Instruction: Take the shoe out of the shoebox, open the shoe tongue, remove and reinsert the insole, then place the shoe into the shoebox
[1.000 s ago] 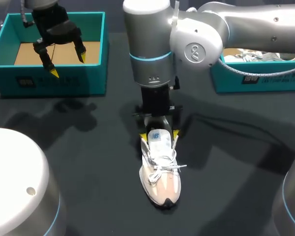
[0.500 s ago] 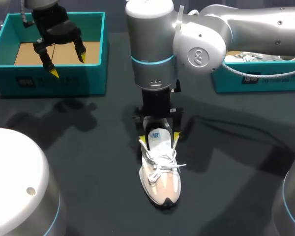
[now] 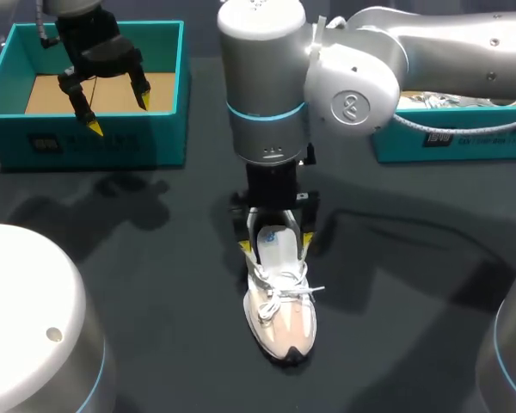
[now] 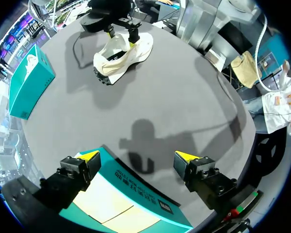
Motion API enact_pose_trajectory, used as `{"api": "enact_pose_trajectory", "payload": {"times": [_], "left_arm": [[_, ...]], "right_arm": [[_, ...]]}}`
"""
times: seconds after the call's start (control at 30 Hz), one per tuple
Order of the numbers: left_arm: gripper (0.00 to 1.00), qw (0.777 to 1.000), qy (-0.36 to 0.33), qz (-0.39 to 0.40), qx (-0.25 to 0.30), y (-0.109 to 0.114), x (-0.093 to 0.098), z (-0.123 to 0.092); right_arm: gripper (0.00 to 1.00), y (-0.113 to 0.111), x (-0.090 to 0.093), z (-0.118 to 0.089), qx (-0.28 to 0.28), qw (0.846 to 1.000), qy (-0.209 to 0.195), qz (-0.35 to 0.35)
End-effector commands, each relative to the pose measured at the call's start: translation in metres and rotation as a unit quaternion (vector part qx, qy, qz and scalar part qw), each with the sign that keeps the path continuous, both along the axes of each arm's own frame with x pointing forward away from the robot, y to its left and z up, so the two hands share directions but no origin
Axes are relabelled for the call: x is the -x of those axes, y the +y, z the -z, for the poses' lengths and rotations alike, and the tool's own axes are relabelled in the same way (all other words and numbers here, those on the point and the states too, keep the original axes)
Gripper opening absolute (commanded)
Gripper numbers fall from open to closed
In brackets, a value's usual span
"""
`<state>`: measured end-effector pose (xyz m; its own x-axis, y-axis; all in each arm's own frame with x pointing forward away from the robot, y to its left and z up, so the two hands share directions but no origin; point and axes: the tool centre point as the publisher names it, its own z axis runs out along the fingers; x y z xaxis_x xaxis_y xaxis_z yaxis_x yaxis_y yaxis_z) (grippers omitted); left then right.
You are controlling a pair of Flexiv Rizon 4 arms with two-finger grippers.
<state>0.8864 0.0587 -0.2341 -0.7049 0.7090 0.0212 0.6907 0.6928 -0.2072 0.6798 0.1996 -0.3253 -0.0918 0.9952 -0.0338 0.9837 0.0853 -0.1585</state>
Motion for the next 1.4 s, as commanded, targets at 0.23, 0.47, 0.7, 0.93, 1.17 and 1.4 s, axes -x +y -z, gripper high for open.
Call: {"api": "enact_pose_trajectory", "payload": {"times": [0.23,0.47,0.7,0.93,1.17,1.4], "left_arm": [[1.00,1.000,-0.002,0.000,0.000,0.001,0.001,0.000],[1.00,1.000,-0.002,0.000,0.000,0.001,0.001,0.000],[1.00,1.000,-0.002,0.000,0.000,0.001,0.001,0.000],[1.00,1.000,-0.002,0.000,0.000,0.001,0.001,0.000],[1.00,1.000,-0.002,0.000,0.000,0.001,0.001,0.000],[1.00,1.000,-0.002,0.000,0.000,0.001,0.001,0.000]], "right_arm": [[0.96,-0.007,0.025,-0.013,-0.003,1.000,-0.017,0.003],[0.87,0.001,0.045,-0.023,0.005,1.000,-0.018,0.002],[0.48,0.002,0.076,-0.031,0.009,1.000,-0.022,0.017],[0.44,0.005,0.094,-0.037,0.021,0.999,-0.030,0.036],[0.40,0.002,0.070,-0.031,0.024,0.999,-0.044,0.014],[0.33,-0.001,0.032,-0.026,0.027,0.998,-0.049,-0.011]]}}
